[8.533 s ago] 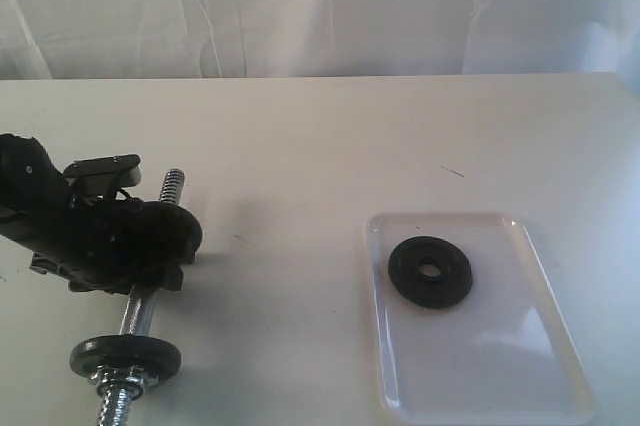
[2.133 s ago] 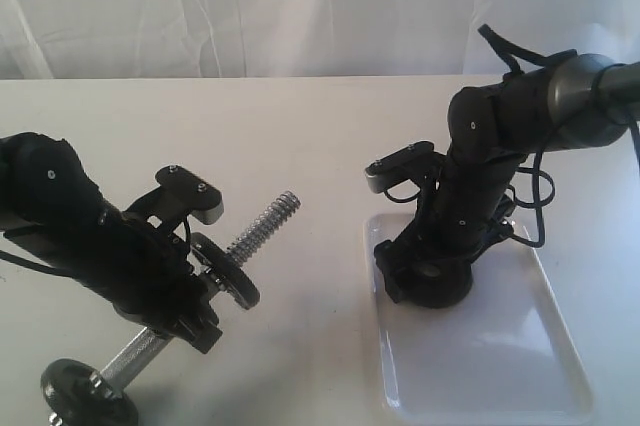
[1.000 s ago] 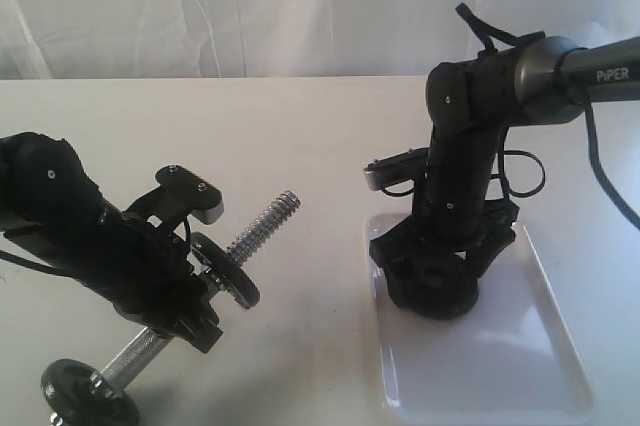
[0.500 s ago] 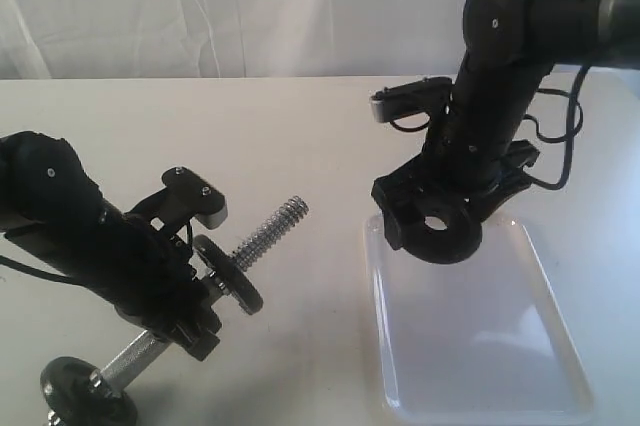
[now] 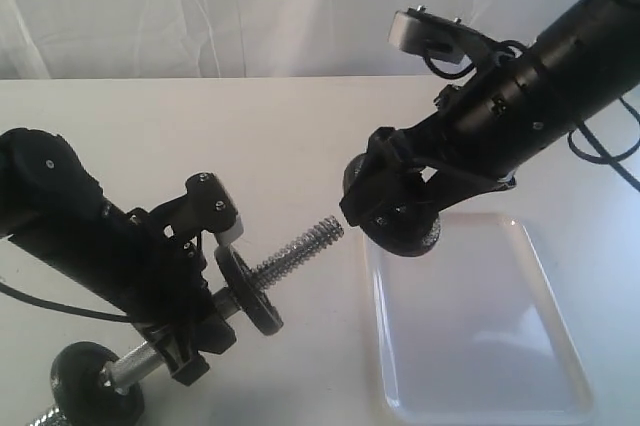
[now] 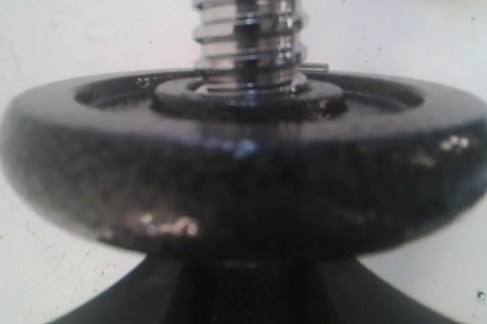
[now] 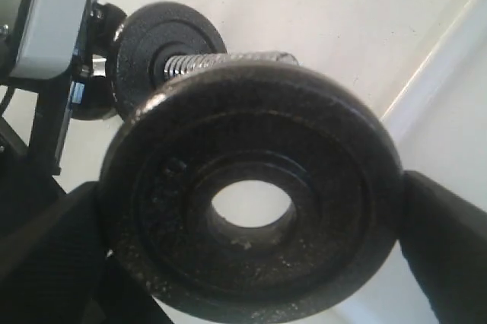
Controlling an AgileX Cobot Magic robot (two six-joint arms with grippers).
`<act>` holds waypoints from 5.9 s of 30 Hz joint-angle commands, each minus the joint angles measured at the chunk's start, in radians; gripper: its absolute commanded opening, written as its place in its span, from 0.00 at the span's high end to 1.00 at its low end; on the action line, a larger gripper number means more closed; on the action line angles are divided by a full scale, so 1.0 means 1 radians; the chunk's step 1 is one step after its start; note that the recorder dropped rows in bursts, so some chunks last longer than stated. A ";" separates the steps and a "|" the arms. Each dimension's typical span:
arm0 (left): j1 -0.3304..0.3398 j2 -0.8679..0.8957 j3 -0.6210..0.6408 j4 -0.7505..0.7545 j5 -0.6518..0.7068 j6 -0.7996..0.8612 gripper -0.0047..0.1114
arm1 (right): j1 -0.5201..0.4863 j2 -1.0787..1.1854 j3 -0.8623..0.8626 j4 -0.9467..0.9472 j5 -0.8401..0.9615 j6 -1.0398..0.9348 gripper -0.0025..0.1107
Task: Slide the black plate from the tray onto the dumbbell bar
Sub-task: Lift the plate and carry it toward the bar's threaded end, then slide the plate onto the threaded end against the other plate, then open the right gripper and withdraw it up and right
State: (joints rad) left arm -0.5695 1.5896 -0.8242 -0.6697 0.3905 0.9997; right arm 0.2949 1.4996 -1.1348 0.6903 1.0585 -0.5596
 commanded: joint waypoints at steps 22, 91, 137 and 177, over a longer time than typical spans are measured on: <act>-0.003 -0.042 -0.015 -0.204 0.049 0.167 0.96 | -0.097 0.192 0.080 0.375 0.030 -0.218 0.98; -0.002 -0.117 -0.015 -0.316 0.080 0.365 0.96 | 0.092 0.329 0.080 0.608 0.163 -0.379 0.98; -0.002 -0.111 -0.013 -0.317 0.037 0.078 0.96 | -0.247 0.327 0.006 0.539 0.163 -0.244 0.48; -0.002 -0.006 0.024 -0.303 -0.183 -0.353 0.96 | -0.093 0.073 0.008 0.569 0.163 -0.312 0.98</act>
State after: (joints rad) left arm -0.5679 1.6114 -0.7867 -0.8766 0.2470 0.6972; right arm 0.1943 1.5805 -1.1239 1.2654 1.2164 -0.8564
